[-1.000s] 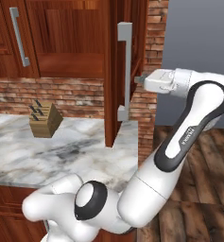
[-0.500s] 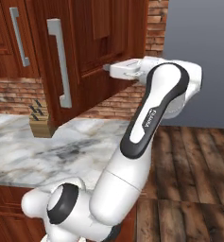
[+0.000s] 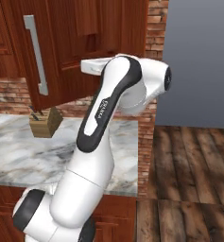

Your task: Open the cabinet. Pick the dish brush and place it next to the sink. Then close the cabinet.

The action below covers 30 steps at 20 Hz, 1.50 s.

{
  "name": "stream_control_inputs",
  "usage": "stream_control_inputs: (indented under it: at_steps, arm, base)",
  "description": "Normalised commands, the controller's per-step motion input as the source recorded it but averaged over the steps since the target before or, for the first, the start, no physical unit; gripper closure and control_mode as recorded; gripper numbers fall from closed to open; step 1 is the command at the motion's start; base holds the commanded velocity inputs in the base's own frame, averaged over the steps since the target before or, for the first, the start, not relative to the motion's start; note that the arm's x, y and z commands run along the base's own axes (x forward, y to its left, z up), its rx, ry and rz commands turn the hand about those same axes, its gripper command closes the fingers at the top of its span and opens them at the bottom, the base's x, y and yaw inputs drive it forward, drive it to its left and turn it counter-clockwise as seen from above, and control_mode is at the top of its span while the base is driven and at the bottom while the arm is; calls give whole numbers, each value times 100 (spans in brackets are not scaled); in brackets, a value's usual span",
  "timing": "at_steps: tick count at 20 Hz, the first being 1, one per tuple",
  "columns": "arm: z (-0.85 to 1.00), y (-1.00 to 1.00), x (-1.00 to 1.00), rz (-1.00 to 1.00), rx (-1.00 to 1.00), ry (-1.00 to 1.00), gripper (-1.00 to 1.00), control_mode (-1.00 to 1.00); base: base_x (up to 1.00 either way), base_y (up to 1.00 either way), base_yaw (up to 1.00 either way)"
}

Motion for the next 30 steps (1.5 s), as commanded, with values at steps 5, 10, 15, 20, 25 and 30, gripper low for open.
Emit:
stream_control_inputs:
  at_steps: [5,10,15,20,25,30]
  arm:
    - [18,75,0,-35,0,-4,-100,-100]
    - [6,62,0,-44,0,-8,-100,-100]
    - [0,53,15,-54,0,-3,-100,-100]
    - [0,30,45,-54,0,0,-100,-100]
    - [0,6,47,-38,0,0,-100,-100]
    - [0,0,51,-20,0,0,-100,-100]
  base:
    - [0,0,0]
    - [0,0,0]
    - [0,0,0]
    - [0,0,0]
    - [0,0,0]
    - [0,0,0]
